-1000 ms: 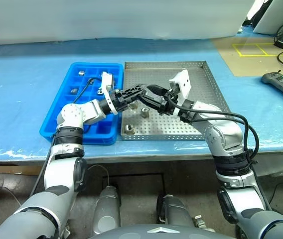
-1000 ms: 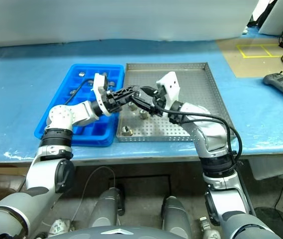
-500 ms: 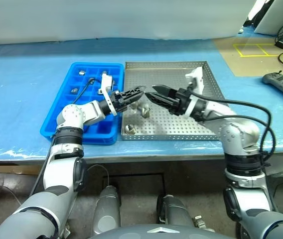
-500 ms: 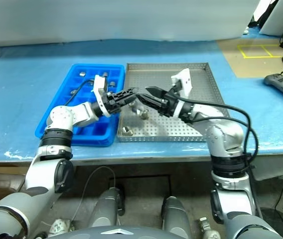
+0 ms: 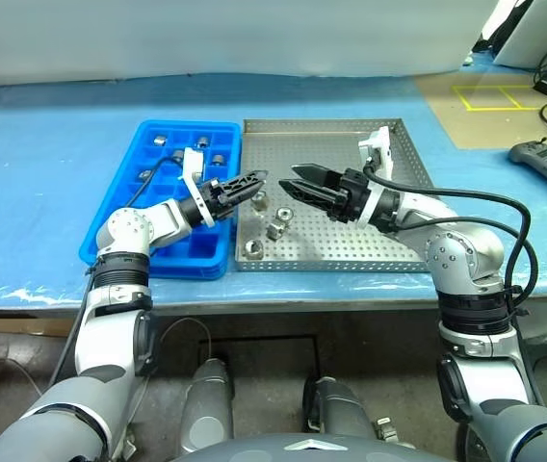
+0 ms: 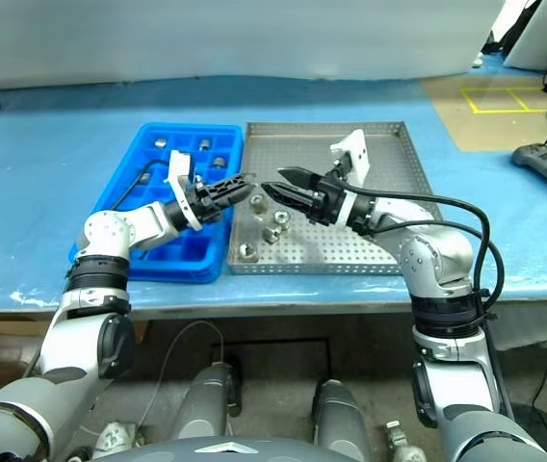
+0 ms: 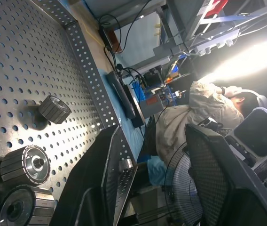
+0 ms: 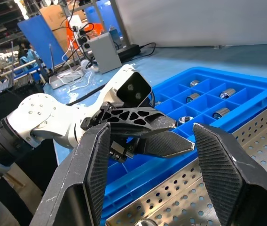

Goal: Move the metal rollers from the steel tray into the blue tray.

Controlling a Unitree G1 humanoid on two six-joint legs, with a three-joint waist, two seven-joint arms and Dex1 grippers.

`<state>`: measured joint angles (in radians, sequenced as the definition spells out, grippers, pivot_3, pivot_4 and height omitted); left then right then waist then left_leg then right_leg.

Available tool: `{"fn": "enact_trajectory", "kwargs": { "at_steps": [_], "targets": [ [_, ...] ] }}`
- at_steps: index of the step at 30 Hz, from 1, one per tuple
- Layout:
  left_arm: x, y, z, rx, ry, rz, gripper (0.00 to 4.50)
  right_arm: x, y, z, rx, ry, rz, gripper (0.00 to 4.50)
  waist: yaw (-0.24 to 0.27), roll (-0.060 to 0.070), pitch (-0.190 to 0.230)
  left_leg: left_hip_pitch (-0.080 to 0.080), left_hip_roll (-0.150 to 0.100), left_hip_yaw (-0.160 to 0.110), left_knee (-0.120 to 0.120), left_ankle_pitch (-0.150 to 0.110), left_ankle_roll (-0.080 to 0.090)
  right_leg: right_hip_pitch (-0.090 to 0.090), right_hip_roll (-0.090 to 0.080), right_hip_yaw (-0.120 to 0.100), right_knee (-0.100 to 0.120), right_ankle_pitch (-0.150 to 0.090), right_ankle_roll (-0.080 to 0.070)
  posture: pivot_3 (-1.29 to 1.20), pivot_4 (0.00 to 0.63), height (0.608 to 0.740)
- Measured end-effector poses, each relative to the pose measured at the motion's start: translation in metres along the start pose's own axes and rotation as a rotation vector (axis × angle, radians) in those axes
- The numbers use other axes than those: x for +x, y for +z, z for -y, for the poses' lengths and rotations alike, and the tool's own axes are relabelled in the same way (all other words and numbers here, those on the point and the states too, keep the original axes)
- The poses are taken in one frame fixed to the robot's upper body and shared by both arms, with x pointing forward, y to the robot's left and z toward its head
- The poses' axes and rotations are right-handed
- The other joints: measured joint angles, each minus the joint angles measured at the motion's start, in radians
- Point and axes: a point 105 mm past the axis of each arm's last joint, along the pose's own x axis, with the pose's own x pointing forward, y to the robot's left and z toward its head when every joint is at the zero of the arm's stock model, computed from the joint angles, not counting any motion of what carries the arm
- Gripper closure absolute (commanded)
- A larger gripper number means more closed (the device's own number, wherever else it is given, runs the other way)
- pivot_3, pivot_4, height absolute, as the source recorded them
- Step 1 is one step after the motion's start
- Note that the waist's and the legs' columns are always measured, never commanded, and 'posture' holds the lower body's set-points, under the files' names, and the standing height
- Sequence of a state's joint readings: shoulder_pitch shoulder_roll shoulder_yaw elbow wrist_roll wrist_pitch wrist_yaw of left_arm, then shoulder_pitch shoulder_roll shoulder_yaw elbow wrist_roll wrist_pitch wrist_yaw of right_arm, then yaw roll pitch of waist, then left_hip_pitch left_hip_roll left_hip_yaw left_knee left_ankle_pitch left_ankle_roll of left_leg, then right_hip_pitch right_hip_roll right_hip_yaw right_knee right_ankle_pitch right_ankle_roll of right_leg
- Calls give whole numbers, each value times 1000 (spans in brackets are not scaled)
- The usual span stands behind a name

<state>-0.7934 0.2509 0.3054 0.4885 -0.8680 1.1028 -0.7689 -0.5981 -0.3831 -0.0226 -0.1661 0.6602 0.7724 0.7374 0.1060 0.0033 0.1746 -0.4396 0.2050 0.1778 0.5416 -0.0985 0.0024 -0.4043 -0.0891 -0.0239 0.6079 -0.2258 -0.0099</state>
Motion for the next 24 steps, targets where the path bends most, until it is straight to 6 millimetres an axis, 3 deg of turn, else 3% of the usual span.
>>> {"fn": "enact_trajectory", "kwargs": {
  "at_steps": [2, 6, 12, 17, 24],
  "targets": [
    [-6, -4, 2, 113, 23, -56, 2259, 1, -4, -2, -1, 6, -14, 1627, -1, 0, 0, 0, 1, 0, 0, 0, 0, 0, 0, 0, 0, 0, 0, -24, 150, 740],
    [-21, -16, -16, 568, 150, -273, 2259, -1, -20, -2, 31, -2, -45, 1627, -2, 0, 0, 1, 0, 0, -3, 0, 0, 0, 0, 0, -1, 0, 1, -42, 150, 740],
    [-1, -30, -31, 1021, 192, -453, 2259, -1, -22, -3, 27, -23, -38, 1627, 7, 0, 0, 0, -1, 0, -1, 2, -4, 0, -1, 0, 0, 1, 2, -72, 150, 740],
    [28, -50, -16, 994, 89, -428, 2259, -3, -28, -2, 29, -55, -38, 1627, -2, 0, 0, 1, 0, 0, -1, 3, -4, 0, -1, 0, 1, 1, 1, -99, 150, 740],
    [35, -50, -26, 918, 227, -538, 2259, -8, -33, 2, 18, -99, -44, 1627, -14, 0, 0, 1, 0, 1, -1, 2, -4, -1, 0, 1, 2, 0, 1, -129, 150, 740]
  ]
}}
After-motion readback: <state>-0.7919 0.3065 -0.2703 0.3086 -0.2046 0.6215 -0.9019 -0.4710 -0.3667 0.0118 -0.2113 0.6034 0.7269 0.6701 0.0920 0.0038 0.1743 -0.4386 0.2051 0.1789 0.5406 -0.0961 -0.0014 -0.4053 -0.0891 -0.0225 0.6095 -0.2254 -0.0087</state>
